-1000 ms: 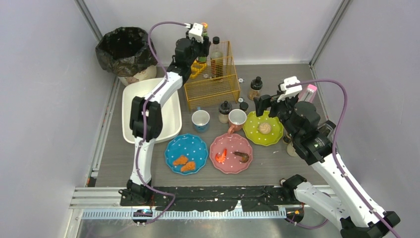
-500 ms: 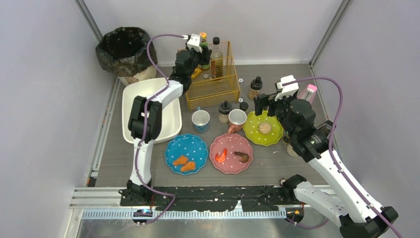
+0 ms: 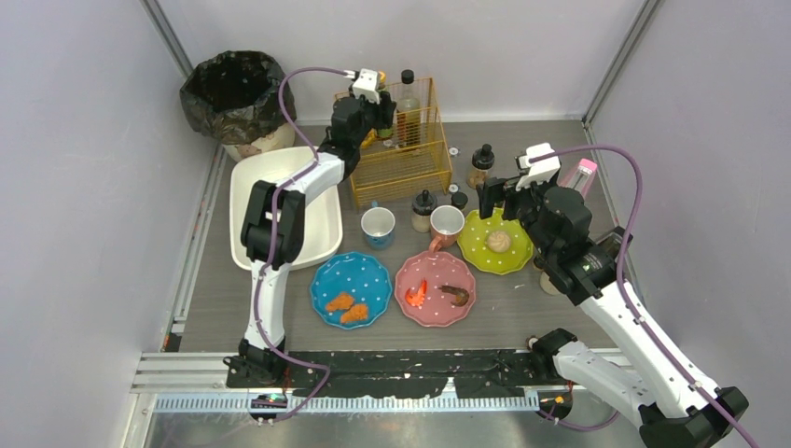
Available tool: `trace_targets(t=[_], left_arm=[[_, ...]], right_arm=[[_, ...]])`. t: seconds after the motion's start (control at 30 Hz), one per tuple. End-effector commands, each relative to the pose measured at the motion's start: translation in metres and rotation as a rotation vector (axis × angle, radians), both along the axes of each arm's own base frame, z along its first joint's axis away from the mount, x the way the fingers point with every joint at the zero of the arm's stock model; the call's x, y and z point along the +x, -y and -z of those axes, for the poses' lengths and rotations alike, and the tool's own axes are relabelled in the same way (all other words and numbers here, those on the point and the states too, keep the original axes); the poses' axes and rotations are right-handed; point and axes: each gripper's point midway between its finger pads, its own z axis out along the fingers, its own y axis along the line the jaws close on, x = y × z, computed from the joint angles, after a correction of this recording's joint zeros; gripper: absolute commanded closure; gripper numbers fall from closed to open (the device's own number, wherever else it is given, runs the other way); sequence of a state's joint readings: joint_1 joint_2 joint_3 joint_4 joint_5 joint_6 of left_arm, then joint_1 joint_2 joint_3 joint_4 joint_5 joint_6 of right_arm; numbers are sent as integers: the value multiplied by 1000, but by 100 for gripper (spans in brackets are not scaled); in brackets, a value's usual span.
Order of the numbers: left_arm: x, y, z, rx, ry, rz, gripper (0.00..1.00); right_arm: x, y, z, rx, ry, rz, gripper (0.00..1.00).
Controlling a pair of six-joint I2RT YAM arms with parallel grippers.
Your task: Clear the kitchen counter
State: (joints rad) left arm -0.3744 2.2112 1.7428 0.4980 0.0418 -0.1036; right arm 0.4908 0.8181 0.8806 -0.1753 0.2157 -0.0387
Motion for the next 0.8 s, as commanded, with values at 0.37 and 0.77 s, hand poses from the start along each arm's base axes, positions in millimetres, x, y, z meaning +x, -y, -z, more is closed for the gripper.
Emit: trace_targets(t=[0.37, 0.77], left_arm=[[-4, -6, -33, -12, -35, -15, 42], [-5, 5, -26, -57, -96, 32, 75]], right_arm=[[-4, -1, -17, 49, 65, -15, 0], [-7, -3, -18, 56, 69, -33, 0]])
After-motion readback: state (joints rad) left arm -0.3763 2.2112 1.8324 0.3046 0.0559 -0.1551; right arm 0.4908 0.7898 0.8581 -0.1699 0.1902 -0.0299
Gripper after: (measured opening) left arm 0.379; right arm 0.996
